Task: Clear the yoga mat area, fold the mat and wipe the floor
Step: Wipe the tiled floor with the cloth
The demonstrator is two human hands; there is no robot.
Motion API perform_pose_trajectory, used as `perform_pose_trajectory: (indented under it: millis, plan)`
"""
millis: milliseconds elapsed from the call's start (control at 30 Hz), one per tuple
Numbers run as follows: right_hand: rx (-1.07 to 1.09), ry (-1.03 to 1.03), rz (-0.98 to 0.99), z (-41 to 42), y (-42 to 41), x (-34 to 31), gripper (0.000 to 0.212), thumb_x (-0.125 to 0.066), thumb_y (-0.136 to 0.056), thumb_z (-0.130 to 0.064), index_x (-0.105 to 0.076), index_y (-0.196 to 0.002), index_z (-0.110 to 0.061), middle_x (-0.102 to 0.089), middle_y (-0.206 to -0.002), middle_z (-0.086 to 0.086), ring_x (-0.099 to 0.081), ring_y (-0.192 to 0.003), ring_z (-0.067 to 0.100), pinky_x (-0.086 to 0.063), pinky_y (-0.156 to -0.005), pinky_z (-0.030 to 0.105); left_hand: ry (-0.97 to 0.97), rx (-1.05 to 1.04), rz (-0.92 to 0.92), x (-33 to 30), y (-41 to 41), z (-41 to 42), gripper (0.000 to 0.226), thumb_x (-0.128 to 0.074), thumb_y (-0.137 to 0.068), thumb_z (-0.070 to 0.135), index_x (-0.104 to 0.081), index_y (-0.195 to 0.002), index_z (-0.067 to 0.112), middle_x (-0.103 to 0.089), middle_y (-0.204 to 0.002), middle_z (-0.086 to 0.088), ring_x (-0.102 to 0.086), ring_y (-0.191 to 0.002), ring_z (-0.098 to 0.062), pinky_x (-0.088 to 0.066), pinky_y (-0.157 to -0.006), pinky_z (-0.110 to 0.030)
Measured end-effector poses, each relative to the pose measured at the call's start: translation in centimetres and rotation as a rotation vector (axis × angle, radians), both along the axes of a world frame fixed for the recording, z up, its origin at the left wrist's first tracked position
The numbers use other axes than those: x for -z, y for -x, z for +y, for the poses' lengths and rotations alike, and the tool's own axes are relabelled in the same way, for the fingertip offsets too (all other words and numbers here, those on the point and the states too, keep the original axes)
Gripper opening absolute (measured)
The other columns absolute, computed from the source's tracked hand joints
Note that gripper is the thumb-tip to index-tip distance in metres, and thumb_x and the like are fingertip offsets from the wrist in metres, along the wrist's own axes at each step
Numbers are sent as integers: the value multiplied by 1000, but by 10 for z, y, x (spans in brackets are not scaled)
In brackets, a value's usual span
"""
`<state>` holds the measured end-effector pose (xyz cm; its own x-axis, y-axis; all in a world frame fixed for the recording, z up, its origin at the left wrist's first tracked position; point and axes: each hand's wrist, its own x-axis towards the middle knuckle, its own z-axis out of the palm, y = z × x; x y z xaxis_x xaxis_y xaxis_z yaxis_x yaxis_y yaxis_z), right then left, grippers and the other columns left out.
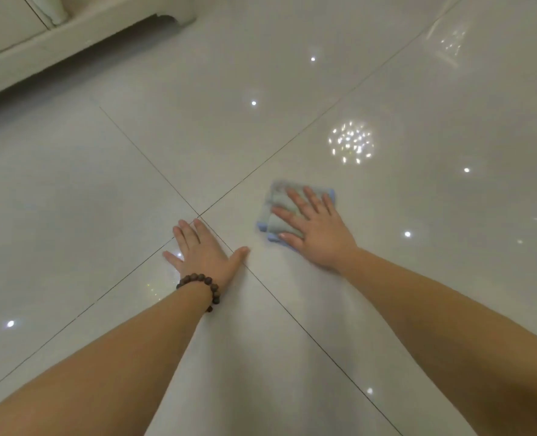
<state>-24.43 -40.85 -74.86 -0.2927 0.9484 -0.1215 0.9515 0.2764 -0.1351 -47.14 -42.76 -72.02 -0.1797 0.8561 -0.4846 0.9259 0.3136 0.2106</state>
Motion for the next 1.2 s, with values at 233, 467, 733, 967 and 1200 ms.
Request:
perform_pose_trajectory:
  millis: [233, 467, 733, 967, 1200]
  plan:
    - [1056, -5, 38, -70, -148, -9, 65, -24, -88, -66, -26, -147, -38, -13, -159, 6, -8, -145, 32, -6, -115, 56, -21, 416, -7, -15, -77, -97, 125, -27, -71, 90, 30, -142, 6, 35, -151, -14, 36, -138, -27, 15, -114, -57]
    - [5, -72, 56, -83, 6, 5, 52, -30, -92, -59, -42, -139, -39, -31, -154, 4, -25, -142, 34, -9, -115, 52, 154, 453, 94, -1, -99, -126, 133, -9, -51, 101, 49, -126, 7, 48, -142, -12, 45, -132, -26, 19, -110, -61]
    - [1261, -13, -63, -183, -234, -11, 72, -16, -87, -66, -29, -148, -32, -23, -155, 15, -20, -141, 38, -12, -114, 56, 293, 522, 96, -3, -95, -116, 160, -49, -42, 97, 46, -132, 4, 50, -141, -16, 47, -129, -30, 14, -108, -65]
    - [878, -64, 14, -141, -8, -5, 56, -27, -92, -61, -37, -143, -37, -28, -154, 10, -21, -142, 37, -11, -115, 56, 285, 533, 95, -6, -94, -117, 157, -54, -48, 92, 41, -136, 3, 49, -141, -15, 41, -134, -33, 20, -103, -64]
    - [968, 110, -113, -222, -83, -27, 58, -34, -89, -65, -35, -142, -41, -32, -152, 6, -34, -133, 35, -28, -107, 44, 266, 527, 45, -10, -91, -118, 162, -57, -41, 94, 39, -137, 5, 40, -149, -14, 38, -137, -30, 11, -110, -65]
